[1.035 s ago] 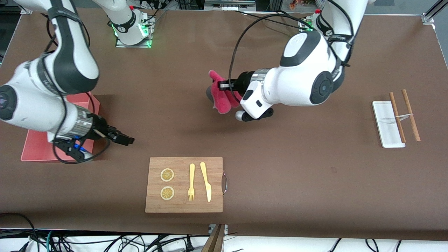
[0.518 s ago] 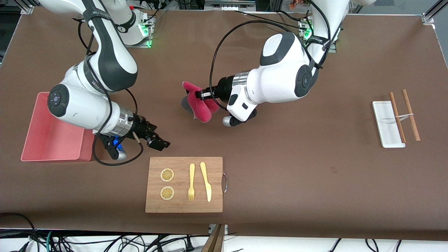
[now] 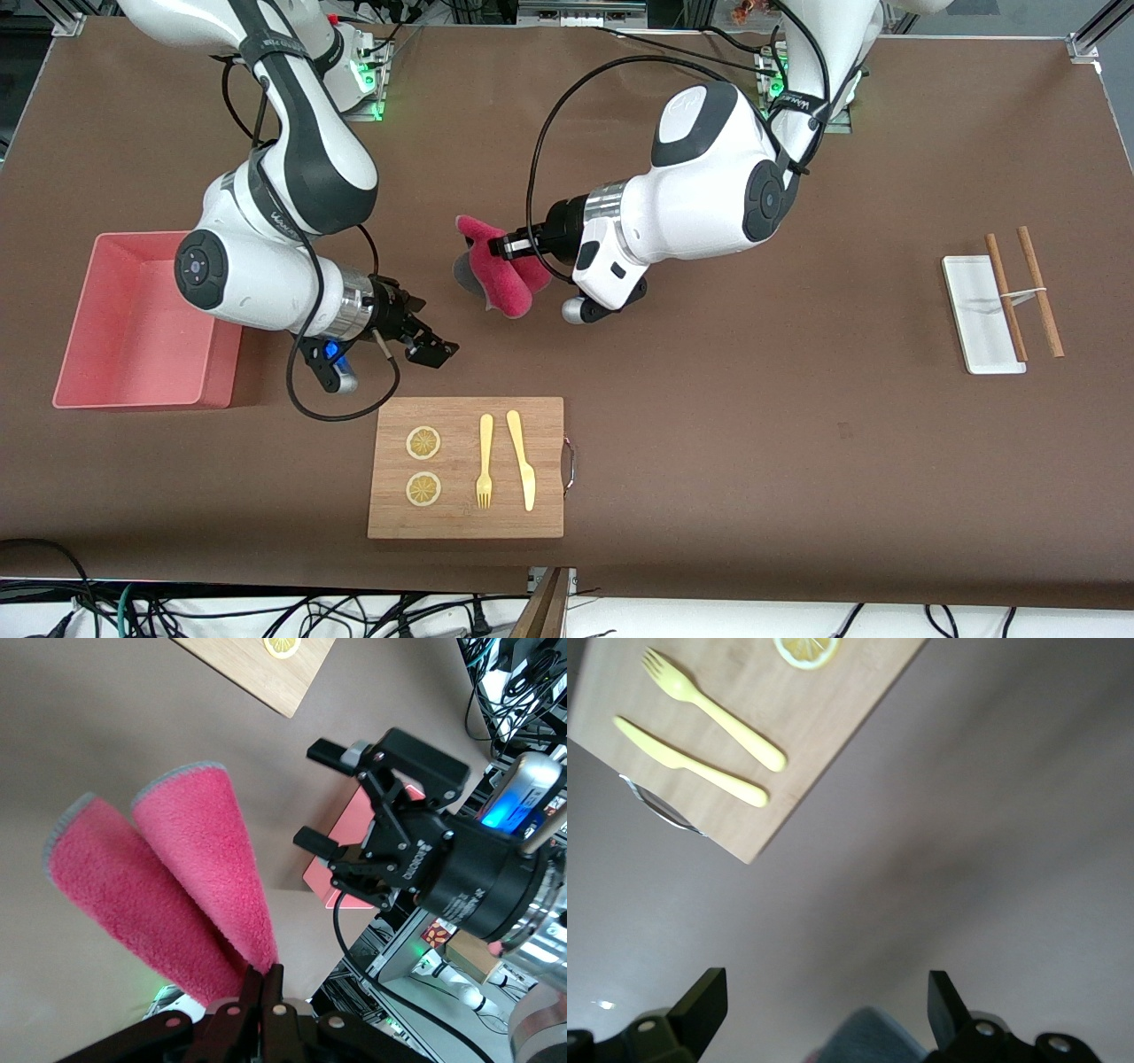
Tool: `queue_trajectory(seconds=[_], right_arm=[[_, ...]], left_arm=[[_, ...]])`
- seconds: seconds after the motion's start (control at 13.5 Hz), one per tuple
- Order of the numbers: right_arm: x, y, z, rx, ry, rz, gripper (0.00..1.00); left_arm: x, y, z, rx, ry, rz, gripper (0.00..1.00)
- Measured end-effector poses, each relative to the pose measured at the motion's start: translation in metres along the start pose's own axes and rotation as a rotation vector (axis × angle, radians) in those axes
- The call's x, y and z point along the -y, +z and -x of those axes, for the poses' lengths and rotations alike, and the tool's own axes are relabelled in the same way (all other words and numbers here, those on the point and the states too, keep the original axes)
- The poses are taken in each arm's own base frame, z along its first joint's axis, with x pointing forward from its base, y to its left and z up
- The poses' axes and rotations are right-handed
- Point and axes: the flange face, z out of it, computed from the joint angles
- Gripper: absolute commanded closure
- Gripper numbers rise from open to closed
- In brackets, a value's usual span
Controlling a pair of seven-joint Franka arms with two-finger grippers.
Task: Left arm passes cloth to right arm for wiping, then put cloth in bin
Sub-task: 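Bring the right gripper toward the cloth hanging from the left gripper, then close the right gripper on the cloth below the left gripper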
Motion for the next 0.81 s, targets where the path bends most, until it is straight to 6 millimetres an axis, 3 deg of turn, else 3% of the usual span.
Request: queue_trajectory(seconds=[0.3,0.81], right_arm=[[-0.001,0.007,0.004,0.033,0.008,0.014,0.0],[0.016,-0.012,0.01,0.108,0.058,-0.147,0.0]], left_arm=[[0.0,-0.002,-0.002,-0.005,-0.005,0.002,1.0],[-0.001,-0.004,-0.004,-0.016,-0.007,0.012,1.0]])
